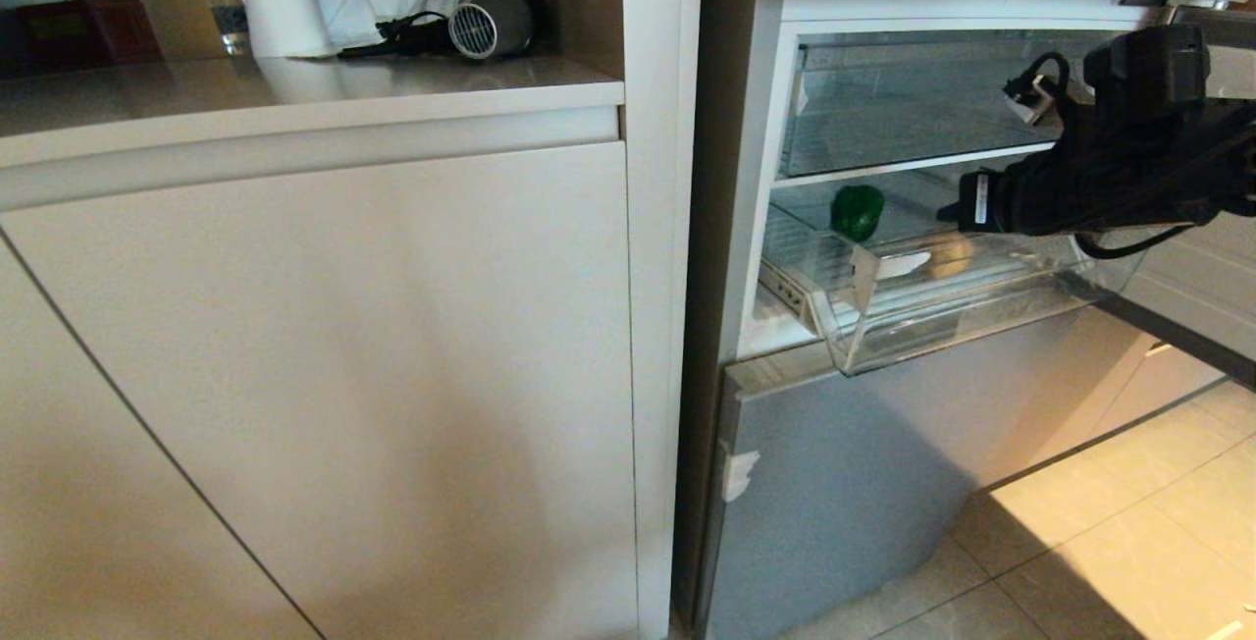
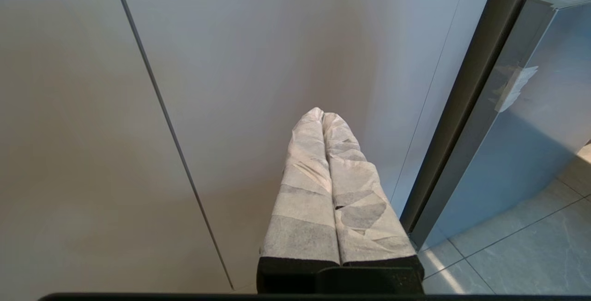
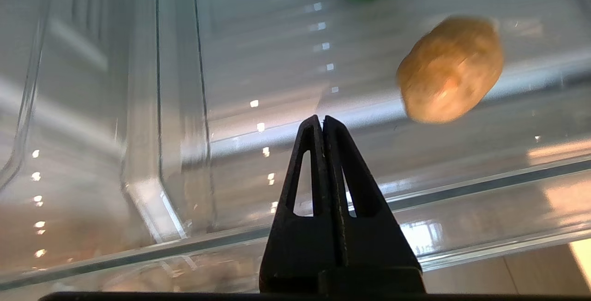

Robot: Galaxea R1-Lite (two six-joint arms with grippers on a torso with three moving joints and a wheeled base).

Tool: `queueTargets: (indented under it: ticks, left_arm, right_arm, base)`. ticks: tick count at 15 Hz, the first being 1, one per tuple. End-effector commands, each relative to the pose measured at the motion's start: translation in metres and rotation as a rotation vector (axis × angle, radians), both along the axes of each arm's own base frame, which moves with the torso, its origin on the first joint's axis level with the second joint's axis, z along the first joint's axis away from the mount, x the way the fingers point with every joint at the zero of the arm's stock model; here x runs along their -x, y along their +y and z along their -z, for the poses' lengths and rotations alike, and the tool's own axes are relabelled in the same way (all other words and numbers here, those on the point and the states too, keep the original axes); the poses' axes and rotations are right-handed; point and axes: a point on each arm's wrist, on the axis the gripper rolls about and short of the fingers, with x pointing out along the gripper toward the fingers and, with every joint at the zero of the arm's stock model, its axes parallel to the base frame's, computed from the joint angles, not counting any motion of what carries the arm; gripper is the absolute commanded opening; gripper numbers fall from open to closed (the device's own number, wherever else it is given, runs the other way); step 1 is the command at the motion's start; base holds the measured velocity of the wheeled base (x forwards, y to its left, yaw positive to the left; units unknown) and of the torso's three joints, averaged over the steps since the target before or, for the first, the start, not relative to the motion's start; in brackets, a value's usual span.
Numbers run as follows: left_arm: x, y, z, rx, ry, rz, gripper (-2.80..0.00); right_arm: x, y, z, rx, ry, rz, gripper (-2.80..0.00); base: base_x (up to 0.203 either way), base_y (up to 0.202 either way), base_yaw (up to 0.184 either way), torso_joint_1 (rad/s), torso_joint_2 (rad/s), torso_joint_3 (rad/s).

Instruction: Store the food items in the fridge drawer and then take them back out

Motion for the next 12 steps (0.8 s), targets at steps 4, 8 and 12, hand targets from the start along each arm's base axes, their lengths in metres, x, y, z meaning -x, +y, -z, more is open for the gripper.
queueTargets:
  ticks: [4, 8, 12]
  left_arm:
    - [-0.001, 0.0, 0.003, 0.0, 0.011, 0.0, -2.8]
    - [-0.001, 0.0, 0.003, 0.0, 0.011, 0.0, -2.8]
    - [-0.001, 0.0, 0.003, 0.0, 0.011, 0.0, -2.8]
  right_arm:
    - [0.056, -0.003, -0.032, 0.029, 0.077, 0.044, -2.8]
    - [0.082, -0.005, -0.044, 0.029, 0.09, 0.062, -2.8]
    - [0.05, -0.019, -0.025, 0.03, 0.097, 0.109, -2.8]
  base:
    - [0.0, 0.0, 0.0, 0.0, 0.0, 0.0]
    - [0.0, 0.0, 0.0, 0.0, 0.0, 0.0]
    - [0.0, 0.0, 0.0, 0.0, 0.0, 0.0]
